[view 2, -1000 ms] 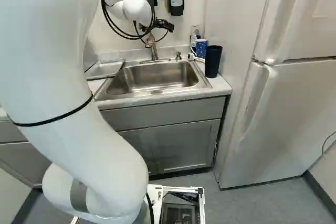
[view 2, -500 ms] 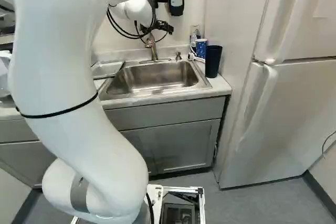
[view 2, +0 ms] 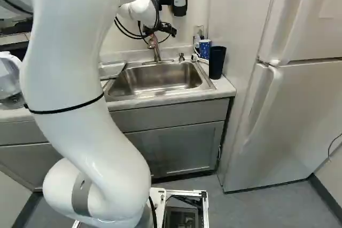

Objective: Rinse the cup and place it in the tray

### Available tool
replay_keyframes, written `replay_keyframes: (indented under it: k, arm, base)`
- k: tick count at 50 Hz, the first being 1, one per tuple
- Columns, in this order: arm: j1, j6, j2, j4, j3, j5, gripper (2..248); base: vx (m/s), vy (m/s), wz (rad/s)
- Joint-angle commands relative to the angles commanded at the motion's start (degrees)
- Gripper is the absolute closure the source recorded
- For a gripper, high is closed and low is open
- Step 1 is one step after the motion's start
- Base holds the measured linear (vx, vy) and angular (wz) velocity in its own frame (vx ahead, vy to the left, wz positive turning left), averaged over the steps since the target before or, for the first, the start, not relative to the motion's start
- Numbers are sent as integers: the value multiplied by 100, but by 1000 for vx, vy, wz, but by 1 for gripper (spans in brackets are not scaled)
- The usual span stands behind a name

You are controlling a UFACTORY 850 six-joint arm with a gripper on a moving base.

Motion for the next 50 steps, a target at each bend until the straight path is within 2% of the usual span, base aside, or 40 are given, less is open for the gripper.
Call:
replay_keyframes:
  k: [30, 50]
  arm:
    - [2, 0, -195, 0, -218, 27, 3]
    - [3, 0, -278, 0, -312, 349, 3]
  base:
    - [0, 0, 0]
    - [0, 0, 0]
